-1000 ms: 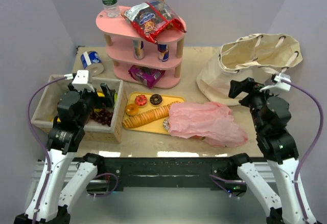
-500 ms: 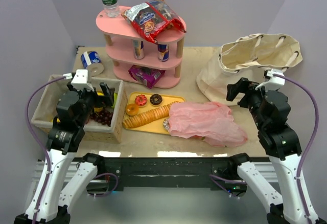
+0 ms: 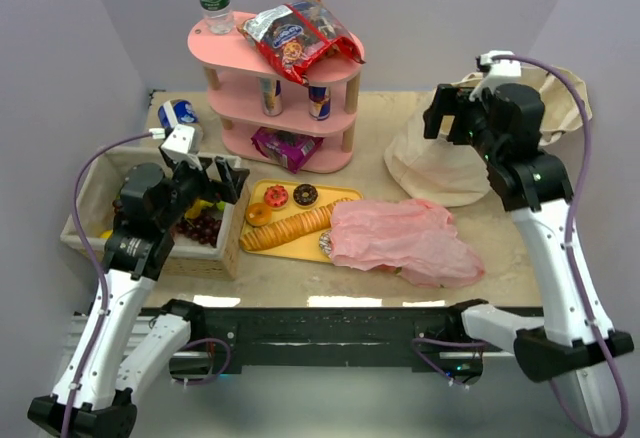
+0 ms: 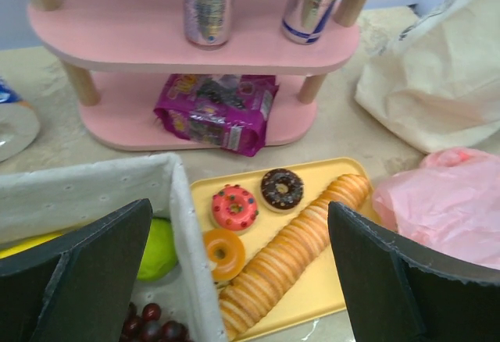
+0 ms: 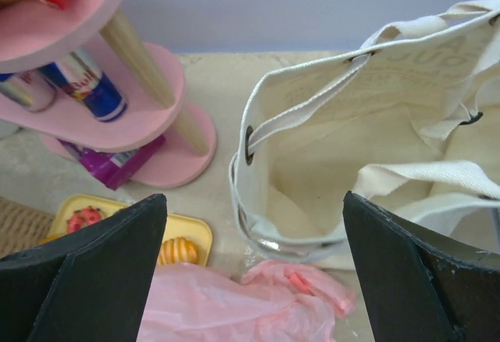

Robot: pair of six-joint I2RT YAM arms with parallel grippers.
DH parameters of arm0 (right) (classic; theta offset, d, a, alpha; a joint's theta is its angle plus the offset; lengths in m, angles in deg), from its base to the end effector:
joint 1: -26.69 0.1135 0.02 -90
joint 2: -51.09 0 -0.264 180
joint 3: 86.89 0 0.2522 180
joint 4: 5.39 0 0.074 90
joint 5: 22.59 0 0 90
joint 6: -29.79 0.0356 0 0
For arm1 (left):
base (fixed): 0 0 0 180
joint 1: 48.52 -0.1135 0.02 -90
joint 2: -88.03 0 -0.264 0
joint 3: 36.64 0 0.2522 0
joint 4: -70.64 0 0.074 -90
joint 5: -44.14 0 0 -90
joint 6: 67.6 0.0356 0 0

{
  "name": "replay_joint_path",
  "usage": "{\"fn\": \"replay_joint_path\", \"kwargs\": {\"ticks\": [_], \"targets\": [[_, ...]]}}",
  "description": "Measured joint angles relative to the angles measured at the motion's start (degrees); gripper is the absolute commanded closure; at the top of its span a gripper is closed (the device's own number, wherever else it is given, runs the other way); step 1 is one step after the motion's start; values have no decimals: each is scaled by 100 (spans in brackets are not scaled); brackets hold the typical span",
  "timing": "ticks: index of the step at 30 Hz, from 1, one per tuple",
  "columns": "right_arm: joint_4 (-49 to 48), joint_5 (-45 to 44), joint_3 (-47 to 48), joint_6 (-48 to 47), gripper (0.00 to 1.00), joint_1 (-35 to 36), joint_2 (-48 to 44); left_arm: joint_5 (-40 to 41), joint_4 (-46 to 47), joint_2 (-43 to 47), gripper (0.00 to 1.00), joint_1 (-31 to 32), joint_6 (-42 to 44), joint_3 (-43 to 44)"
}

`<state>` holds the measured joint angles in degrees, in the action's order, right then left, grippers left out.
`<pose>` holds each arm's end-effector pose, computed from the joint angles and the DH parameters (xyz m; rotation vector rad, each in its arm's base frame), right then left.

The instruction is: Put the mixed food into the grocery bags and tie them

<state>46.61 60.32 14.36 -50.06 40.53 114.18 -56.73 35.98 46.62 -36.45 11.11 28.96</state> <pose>0.2001 0.0448 0.4786 0.0296 1.8141 0.1853 0.1543 -0.0399 0.3717 0.1520 1.7666 -0.4625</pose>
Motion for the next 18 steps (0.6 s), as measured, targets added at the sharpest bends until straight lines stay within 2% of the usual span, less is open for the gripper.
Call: {"fn": "replay_joint_path", "kwargs": {"ticks": [3,4,5,7,8,10,11,16,18], "targets": [[17,-42,52,-190,2,2,573,-372,304,-98,1,2,-162,-9],[-11,-39,2,-240,6,2,682,-470,396,-120,2,2,-208,-11],[-33,-37,-57,-280,18,9,734,-544,468,-136,2,4,-260,-11],[-50,-7,-177,-396,25,37,817,-682,649,-181,4,20,-382,-22],[-57,35,-214,-424,35,55,844,-737,756,-216,4,50,-457,-35],[-70,76,-247,-483,47,111,879,-820,979,-273,5,146,-614,-111],[-83,87,-267,-520,63,155,890,-846,1067,-317,6,232,-702,-153],[-68,90,-299,-645,86,590,883,-758,1460,-686,7,1005,-1075,-238],[26,83,-299,-645,89,879,883,-645,1698,-859,7,1416,-1215,-247]]}}
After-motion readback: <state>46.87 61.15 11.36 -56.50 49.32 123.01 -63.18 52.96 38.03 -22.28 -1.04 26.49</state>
